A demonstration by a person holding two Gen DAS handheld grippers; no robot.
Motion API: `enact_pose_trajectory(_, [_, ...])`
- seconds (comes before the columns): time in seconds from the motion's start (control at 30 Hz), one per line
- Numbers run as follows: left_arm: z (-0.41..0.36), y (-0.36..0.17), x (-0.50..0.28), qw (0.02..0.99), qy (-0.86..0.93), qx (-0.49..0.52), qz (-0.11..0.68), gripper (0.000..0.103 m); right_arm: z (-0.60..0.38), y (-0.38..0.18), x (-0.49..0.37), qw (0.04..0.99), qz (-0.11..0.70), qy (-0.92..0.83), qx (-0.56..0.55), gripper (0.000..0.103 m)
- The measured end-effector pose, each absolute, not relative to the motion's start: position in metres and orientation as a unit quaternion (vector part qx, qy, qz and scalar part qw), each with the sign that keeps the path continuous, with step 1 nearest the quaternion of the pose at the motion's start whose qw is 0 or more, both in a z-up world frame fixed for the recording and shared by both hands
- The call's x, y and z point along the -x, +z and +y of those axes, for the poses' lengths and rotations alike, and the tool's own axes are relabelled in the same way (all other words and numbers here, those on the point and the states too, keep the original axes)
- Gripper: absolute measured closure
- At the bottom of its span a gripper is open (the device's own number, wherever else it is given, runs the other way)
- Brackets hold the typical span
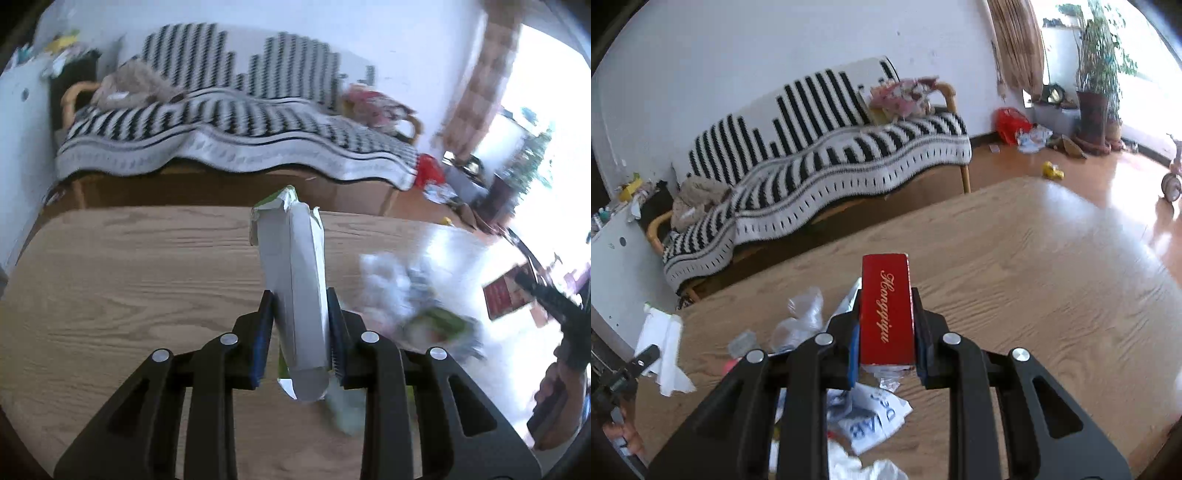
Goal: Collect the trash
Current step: 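Carry both items to the black bin and open both tools to drop them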
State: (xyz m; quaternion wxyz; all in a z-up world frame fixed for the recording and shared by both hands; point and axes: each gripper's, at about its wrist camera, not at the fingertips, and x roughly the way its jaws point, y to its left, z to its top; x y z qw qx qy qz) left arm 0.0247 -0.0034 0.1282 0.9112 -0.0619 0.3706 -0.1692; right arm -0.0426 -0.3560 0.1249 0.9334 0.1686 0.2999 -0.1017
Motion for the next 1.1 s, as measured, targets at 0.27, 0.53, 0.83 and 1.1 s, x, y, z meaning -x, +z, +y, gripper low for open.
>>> enact_pose_trajectory(0.27, [-0.130, 0.171, 0.100, 0.868, -0.339, 0.021, 0.361, 0.076, -0.384, 0.185, 0.184, 0.948, 0.254, -0.104, -0.163, 0.080])
enact_pose_trajectory(0.53, [-0.235, 0.116, 0.203, 0.781, -0.438, -0.018, 0.445, 0.076, -0.435, 0.159, 0.322, 0.928, 0.293, -0.150, -0.177, 0.080])
enact_pose_trajectory(0.83, [-0.308, -0.020, 0.232, 0.704, -0.417, -0.087, 0.568, 0.078, -0.463, -0.011, 0.346, 0.837, 0.450, -0.170, -0.260, 0.080])
enact_pose_trajectory(1.1, [-0.322, -0.050, 0.232, 0.682, -0.418, -0.109, 0.590, 0.078, -0.477, -0.032, 0.357, 0.826, 0.466, -0.175, -0.263, 0.080])
